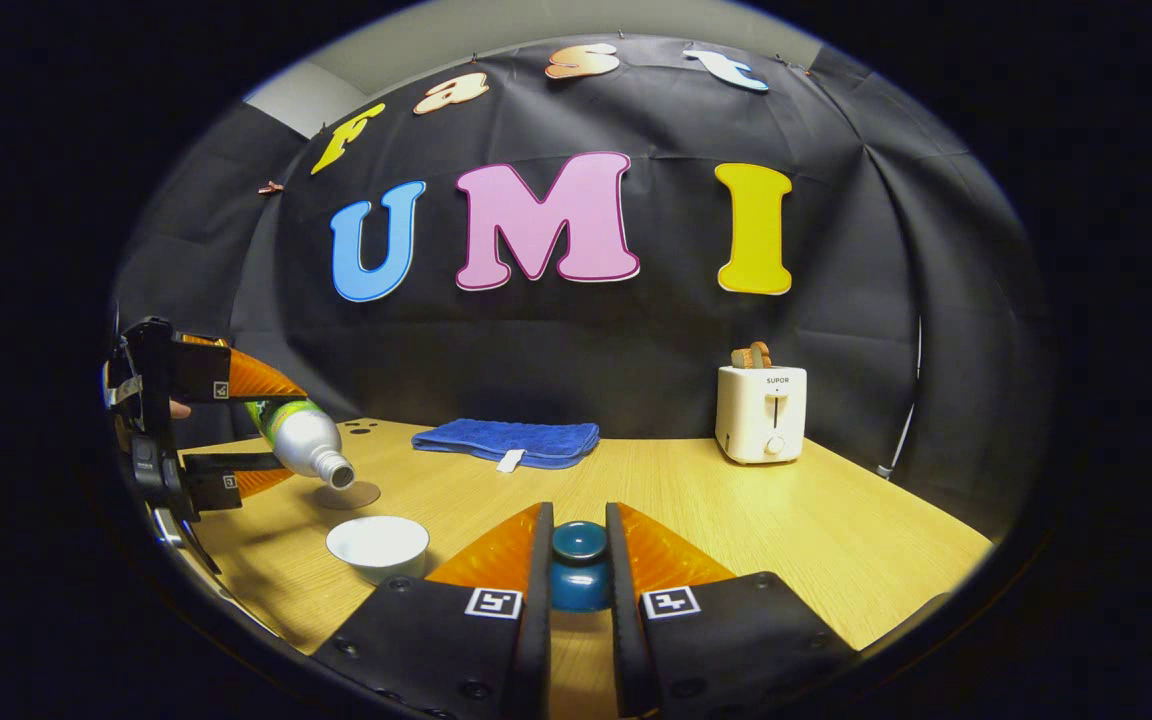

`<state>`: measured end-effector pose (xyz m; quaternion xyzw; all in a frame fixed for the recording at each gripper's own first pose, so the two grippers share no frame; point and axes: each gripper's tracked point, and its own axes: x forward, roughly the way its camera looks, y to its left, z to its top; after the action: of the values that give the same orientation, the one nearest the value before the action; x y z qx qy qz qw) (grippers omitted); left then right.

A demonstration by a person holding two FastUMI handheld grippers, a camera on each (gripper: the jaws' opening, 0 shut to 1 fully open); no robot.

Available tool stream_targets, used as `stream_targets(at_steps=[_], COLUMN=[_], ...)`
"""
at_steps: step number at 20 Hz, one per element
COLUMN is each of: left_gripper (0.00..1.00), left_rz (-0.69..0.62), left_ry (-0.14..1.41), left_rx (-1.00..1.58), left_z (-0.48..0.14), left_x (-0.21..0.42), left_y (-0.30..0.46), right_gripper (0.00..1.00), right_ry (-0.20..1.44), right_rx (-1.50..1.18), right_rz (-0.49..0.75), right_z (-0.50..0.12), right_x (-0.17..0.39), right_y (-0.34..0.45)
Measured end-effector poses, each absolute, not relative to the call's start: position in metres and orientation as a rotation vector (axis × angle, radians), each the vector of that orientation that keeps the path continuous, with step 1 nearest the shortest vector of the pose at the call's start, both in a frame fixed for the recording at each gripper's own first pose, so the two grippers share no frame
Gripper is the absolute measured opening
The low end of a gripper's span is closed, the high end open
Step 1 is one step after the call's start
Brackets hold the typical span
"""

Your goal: Open the teacup lid with one hand, grasp the water bottle and pour water into the teacup with the other hand; after pouring, place the water bottle on the coaster and then close the teacup lid.

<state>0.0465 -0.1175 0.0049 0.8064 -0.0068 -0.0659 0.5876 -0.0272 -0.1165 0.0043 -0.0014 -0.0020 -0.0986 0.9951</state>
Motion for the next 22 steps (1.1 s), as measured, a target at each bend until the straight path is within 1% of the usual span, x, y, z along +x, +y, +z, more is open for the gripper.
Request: stream_targets(at_steps=[12,18,22], left_gripper=[0.80,0.80,0.80], left_rz=[-0.140,-0.121,-0.130], left_ry=[-0.050,-0.107,-0.108], left_rx=[2.013,2.084,2.171], left_z=[0.019,0.031,0.036], left_x=[0.051,0.051,0.049], left_y=[-0.115,-0.124,-0.129], right_gripper=[0.29,0.29,0.29], right_ry=[-0.004,-0.004,-0.004], right_rx=[-0.003,-0.003,-0.002], right_rz=[-0.197,-0.197,-0.193], right_z=[0.004,0.004,0.004], right_x=[-0.027,-0.027,-0.027], right_y=[-0.117,-0.117,-0.116])
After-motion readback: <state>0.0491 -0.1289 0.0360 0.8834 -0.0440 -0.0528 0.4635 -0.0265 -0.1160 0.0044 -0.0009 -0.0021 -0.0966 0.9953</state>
